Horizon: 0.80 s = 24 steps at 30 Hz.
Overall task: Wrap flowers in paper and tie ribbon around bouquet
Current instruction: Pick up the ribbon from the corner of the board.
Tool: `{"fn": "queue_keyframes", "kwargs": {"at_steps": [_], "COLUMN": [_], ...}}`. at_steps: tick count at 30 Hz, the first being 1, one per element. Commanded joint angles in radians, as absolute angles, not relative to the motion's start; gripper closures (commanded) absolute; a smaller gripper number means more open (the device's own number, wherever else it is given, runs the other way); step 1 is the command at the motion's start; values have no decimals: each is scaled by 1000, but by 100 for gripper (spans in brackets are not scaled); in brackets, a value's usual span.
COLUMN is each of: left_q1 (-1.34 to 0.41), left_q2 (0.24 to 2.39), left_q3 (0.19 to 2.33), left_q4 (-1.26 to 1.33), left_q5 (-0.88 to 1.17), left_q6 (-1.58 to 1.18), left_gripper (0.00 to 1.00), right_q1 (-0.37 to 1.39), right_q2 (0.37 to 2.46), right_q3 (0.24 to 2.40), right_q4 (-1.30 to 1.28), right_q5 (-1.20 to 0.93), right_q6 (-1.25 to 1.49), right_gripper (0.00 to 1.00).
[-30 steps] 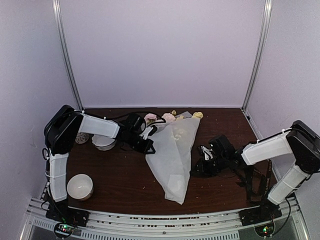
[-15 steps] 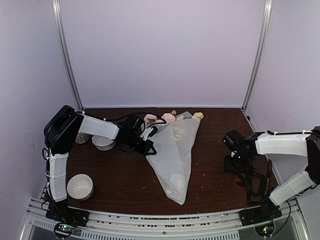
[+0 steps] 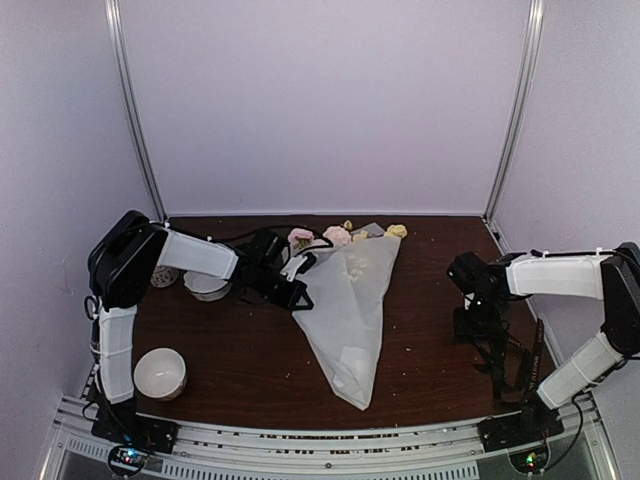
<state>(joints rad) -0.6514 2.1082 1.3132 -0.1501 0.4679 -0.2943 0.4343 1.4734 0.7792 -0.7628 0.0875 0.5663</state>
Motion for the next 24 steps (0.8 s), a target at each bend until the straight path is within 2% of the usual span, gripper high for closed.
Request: {"fn": "queue_keyframes", "kwargs": {"at_steps": [1,3,10,12,14,17,18,21,24], "left_q1": [-645,-645,-644,-643,-643,-643,-643,-644,-644], "left_q2": [2088,2088,2095,2092,2092,2093,2093,2093,2094], "left_q3": [1316,1317,1320,1324,1327,1327,1327,1328,1331], "left_q4": [-137,-137,-136,-147,-150,-146,-147,-151,-165], "left_q5": [472,477,484,476,476,478,479,479,474], "left_q6": [-268,-267,-273,-272,-271,-275,-275,-274,-262], "left_gripper": [100,100,100,100,100,100,100,100,100], "right_q1": [398,356,319,318,323,323,323,320,303], "right_q2": [1376,1368,1515,1580,1609,1611,1600,1533,1429], "right_q3": [852,823,780,800,825,848,862,972,1296], "right_q4": [-835,-809,-724,-727,-736,-731,-726,-750,-846], "right_q5": [114,80,-92,-132,-175,-253,-283,-359,-355], "right_q6": [531,538,494,462,432,404,391,343,280], "right_gripper": [41,36,33,42,57,93,100,100,100]}}
